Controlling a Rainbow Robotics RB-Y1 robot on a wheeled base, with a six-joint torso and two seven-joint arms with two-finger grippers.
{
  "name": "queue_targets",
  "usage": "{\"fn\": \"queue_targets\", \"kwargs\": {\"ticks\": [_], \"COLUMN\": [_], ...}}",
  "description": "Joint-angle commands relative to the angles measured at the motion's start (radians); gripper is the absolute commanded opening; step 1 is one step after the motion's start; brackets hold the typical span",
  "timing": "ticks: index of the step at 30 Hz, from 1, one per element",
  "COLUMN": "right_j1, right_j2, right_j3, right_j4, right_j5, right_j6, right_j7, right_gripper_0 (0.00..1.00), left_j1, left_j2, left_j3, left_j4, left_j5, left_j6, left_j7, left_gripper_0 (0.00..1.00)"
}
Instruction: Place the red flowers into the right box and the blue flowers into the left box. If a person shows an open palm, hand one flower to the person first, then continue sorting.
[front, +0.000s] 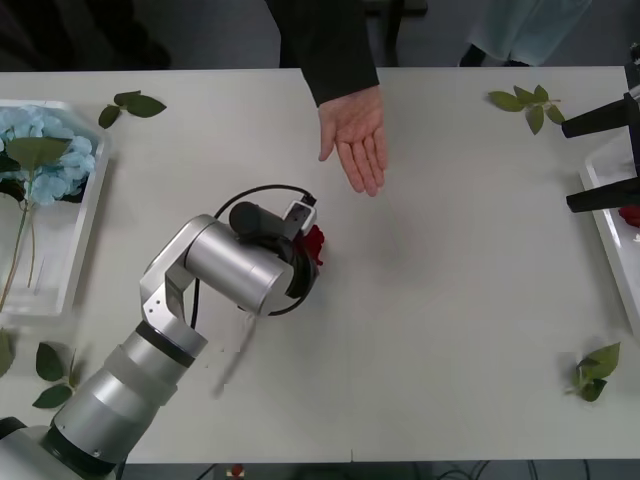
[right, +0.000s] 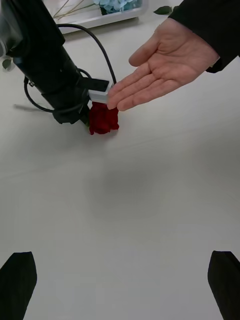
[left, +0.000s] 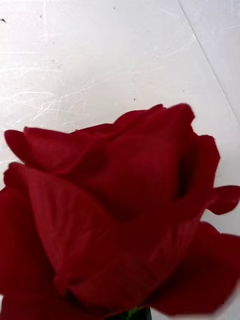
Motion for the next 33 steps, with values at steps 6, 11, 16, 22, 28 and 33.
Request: {"fn": "queue_targets", "kwargs": {"ticks": [6,11,16,22,28,33], "right_j1": [-0.013,-0.013,-0.013,-0.013,-0.013,-0.013], "right_j2": [-0.02,-0.02,-0.02,-0.02,-0.02,-0.02], "right_j3": [0.0,0.0,0.0,0.0,0.0,0.0], "right_j4": [-0.011,-0.011,-0.011,-0.011,-0.011,-0.011], "right_j5": [0.003,0.003,0.003,0.003,0.003,0.003], "right_j6": [-0.001,-0.001,-0.001,-0.001,-0.001,-0.001], "right_j7": [0.016,0.016,0.016,0.016,0.016,0.016], "right_gripper_0": [1.0,1.0,1.0,1.0,1.0,1.0], "left_j1": [0.023,0.069,0.135,0.201,0.224,0.194], "left_j2": [0.096,0.204,0.304,0.334,0.301,0.253], "left_j3": [0.096,0.193,0.311,0.457,0.538,0.547], "left_j4": [-0.27,-0.497,-0.681,-0.79,-0.787,-0.779], "left_j5": [0.159,0.36,0.59,0.885,1.115,1.155], "left_j6": [0.148,0.224,0.222,0.119,-0.033,-0.132], "left_j7": [-0.012,-0.015,-0.027,-0.081,-0.228,-0.32], "left_gripper_0": [0.0,0.0,0.0,0.0,0.0,0.0]}}
